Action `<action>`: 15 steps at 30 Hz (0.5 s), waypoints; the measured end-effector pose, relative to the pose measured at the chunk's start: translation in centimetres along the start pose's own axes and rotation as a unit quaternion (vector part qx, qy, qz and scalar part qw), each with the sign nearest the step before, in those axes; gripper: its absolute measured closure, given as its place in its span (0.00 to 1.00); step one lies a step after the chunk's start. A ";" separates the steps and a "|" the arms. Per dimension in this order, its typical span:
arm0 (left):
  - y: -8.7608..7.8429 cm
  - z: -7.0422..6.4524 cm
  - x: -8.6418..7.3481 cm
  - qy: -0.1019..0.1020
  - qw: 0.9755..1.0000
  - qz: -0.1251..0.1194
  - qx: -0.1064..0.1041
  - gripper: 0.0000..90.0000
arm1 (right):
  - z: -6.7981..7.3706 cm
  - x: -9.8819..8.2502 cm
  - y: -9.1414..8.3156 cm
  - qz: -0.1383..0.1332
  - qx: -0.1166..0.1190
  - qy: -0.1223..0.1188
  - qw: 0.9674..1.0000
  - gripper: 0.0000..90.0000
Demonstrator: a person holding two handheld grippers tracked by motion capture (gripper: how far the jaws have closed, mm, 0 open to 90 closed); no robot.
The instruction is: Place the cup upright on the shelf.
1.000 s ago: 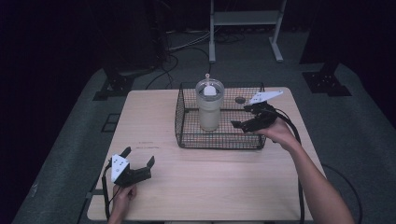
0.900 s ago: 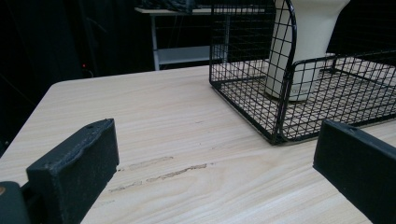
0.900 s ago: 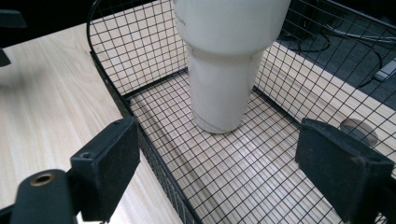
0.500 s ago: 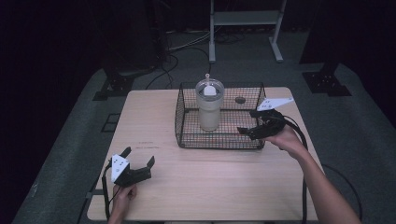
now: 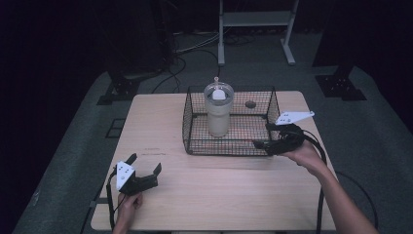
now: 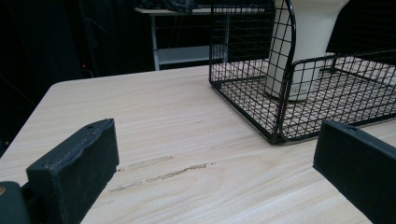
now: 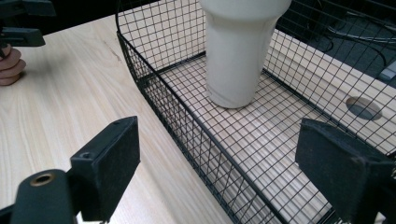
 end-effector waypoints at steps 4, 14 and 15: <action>0.0 0.0 0.0 0.001 1.000 0.000 0.000 0.00 | 0.4 -0.8 -0.4 -0.003 0.005 0.002 1.000 0.15; 0.0 0.0 0.0 0.001 1.000 0.000 0.001 0.00 | 0.6 -2.5 -1.2 -0.005 0.003 0.010 1.000 0.15; 0.0 0.0 0.0 0.001 1.000 0.000 0.001 0.00 | 0.6 -2.7 -1.3 -0.006 0.003 0.011 1.000 0.15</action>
Point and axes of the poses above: each handheld gripper's, and its own axes: y roughly forward along the jaws, x roughly out of its top, z roughly to its left, the point moved 6 cm from there along y, roughly forward along the jaws, and after that the axes turned 4 degrees about -z, right-handed, at the moved point
